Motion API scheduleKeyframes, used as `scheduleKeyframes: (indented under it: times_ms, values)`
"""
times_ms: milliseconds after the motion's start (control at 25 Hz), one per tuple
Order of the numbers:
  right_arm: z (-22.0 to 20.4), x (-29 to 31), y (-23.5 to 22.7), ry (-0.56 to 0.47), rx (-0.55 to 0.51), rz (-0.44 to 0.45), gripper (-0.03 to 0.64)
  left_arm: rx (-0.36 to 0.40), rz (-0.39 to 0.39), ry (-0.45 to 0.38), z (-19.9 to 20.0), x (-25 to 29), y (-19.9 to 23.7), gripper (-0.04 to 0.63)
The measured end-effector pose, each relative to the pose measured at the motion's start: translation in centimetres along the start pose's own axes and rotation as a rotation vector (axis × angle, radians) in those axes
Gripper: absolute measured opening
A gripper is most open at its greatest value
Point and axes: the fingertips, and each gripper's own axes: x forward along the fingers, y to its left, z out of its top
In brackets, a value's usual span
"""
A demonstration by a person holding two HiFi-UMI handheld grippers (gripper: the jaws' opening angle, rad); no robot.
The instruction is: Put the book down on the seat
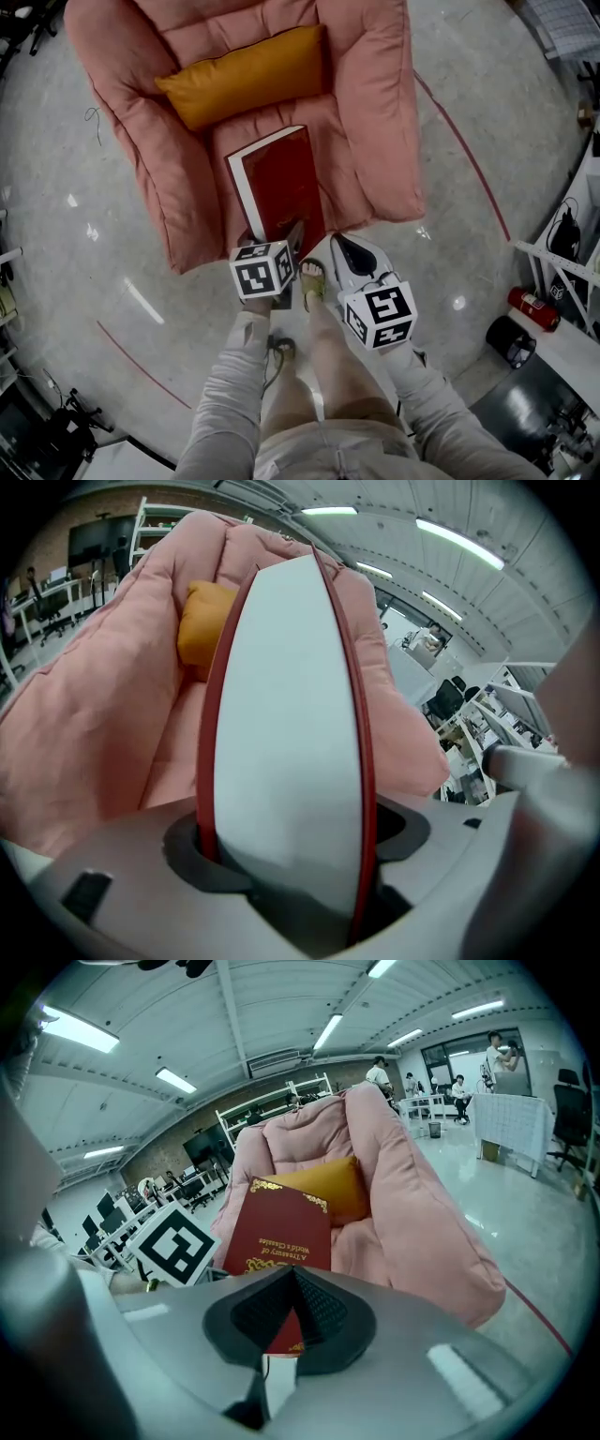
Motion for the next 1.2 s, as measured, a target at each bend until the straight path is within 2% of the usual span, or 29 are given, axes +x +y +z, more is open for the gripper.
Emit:
scheduleKeyframes:
  times_ms: [280, 400, 560, 840, 1000, 1200]
  values:
    - [-2.1, 1.1, -0.9, 0.046, 0.024, 0.012, 0.0, -0.074, -0.007, 0.033, 1.2, 4.9, 0.6, 0.346]
    - [-2.6, 1.4, -1.4, 0.058, 0.031, 0.017, 0.0, -0.081, -0.006, 0.063, 1.0, 6.5, 0.8, 0.347]
    - [-2.5, 1.8, -2.2, 0.057, 0.037, 0.011, 0.0, -0.074, 0.005, 0.096, 0.7, 7.7, 1.0, 0.347]
    - [-1.8, 2.1, -2.7, 0.045, 0.048, 0.009, 0.0, -0.155, 0.028, 0.109, 0.6, 8.2, 2.1, 0.347]
    - [-1.7, 2.1, -2.2, 0.042, 0.05, 0.019, 0.0, -0.166, 0.06, 0.104, 0.5, 7.7, 3.1, 0.363]
    - [-1.7, 2.0, -1.4, 0.042, 0.047, 0.027, 0.0, -0.123, 0.106, 0.086, 0.9, 6.5, 4.6, 0.379]
